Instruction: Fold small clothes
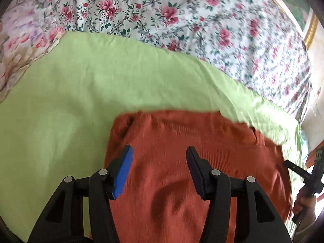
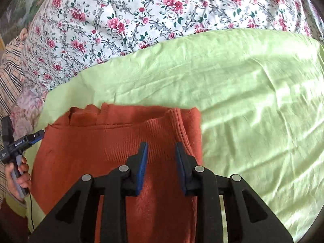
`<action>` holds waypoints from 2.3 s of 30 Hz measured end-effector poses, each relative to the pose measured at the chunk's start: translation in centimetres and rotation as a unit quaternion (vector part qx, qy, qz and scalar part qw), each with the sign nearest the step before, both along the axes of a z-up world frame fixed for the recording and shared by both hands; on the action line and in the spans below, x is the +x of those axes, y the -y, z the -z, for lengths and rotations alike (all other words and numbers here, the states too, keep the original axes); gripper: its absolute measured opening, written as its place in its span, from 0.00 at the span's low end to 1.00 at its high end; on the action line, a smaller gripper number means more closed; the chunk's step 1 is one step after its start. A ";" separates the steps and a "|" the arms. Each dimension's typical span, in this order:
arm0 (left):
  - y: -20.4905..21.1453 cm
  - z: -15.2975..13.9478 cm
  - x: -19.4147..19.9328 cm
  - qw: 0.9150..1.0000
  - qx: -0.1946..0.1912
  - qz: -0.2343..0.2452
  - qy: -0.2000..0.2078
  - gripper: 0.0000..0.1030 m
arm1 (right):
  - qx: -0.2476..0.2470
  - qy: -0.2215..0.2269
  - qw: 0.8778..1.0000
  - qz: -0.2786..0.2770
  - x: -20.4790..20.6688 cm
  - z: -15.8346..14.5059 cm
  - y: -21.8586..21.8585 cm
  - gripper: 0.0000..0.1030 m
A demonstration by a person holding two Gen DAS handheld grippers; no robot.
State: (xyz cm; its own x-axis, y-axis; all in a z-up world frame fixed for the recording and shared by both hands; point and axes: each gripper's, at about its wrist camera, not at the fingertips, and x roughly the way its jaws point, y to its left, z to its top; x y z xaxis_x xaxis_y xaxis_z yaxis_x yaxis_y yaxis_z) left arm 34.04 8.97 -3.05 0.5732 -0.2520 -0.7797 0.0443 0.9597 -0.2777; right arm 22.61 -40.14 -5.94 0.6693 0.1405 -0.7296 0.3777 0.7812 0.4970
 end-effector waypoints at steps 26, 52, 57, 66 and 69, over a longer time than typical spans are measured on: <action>-2.3 3.8 -22.5 0.988 -0.134 -0.065 -0.042 0.63 | 0.066 0.016 0.998 -0.012 -14.1 -0.3 -9.2 0.32; 3.2 -1.0 -15.2 0.991 -0.074 -0.078 0.075 0.11 | 0.106 0.040 0.993 -0.022 -13.6 -0.1 -8.8 0.36; 9.7 -3.4 -15.7 0.994 -0.054 -0.005 0.100 0.10 | 0.125 0.049 0.991 -0.017 -14.1 0.0 -7.6 0.36; 21.6 1.2 -16.6 0.991 0.065 0.095 0.074 0.11 | 0.207 0.059 0.975 -0.050 -10.2 1.0 -5.8 0.54; 22.6 1.7 -17.0 0.987 0.091 0.098 0.086 0.11 | 0.230 0.057 0.969 -0.072 -6.5 1.4 -6.2 0.56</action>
